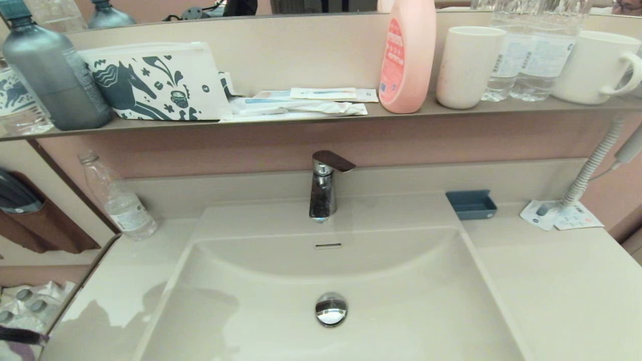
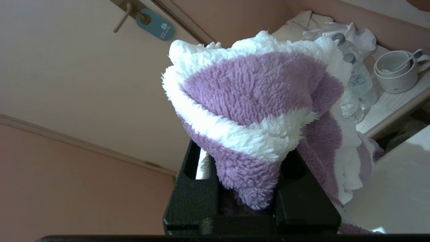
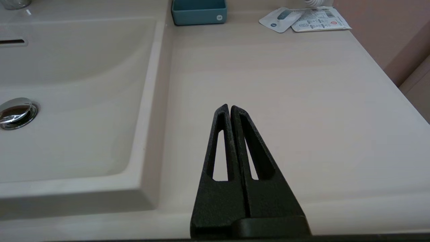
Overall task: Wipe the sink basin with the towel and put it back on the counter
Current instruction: Wipe the sink
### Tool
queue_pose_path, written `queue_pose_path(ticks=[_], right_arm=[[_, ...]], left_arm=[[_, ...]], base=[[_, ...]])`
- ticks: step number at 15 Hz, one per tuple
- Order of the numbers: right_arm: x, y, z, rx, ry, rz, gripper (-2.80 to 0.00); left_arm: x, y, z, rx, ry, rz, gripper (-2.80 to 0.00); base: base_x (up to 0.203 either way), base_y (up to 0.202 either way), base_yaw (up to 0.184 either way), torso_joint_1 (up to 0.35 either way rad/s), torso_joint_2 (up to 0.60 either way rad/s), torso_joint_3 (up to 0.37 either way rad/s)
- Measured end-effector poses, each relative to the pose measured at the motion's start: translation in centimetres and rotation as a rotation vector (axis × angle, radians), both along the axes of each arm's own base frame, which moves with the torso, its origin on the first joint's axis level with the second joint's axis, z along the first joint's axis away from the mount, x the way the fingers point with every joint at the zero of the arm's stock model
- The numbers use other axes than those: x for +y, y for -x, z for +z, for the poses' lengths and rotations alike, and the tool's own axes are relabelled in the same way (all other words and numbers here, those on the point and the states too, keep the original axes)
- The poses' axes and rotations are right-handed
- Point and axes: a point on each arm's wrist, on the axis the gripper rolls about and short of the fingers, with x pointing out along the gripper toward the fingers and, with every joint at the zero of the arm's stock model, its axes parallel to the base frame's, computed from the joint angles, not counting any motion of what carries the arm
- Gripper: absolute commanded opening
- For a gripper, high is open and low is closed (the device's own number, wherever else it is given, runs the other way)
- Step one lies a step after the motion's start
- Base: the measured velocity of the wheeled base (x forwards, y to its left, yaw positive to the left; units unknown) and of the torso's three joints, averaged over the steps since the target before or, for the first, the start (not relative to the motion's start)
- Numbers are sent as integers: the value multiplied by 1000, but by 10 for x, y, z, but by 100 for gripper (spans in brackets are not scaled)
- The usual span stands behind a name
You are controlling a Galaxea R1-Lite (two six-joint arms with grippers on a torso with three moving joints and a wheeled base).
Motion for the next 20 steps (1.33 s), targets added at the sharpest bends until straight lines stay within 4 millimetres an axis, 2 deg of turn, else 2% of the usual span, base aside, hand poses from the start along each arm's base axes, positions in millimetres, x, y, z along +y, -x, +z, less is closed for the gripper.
queue_pose_path(ticks=[5, 10, 20], right_arm=[[0, 0, 0, 0, 0, -1, -280], [0, 0, 0, 0, 0, 0, -280], [0, 0, 0, 0, 0, 0, -280]], left_arm=[[2, -8, -6, -14, 30, -16, -280], [3, -13, -22, -16, 77, -28, -280], [6, -25, -39, -19, 244, -195, -280]], base=[[0, 0, 0, 0, 0, 0], [0, 0, 0, 0, 0, 0], [0, 0, 0, 0, 0, 0]])
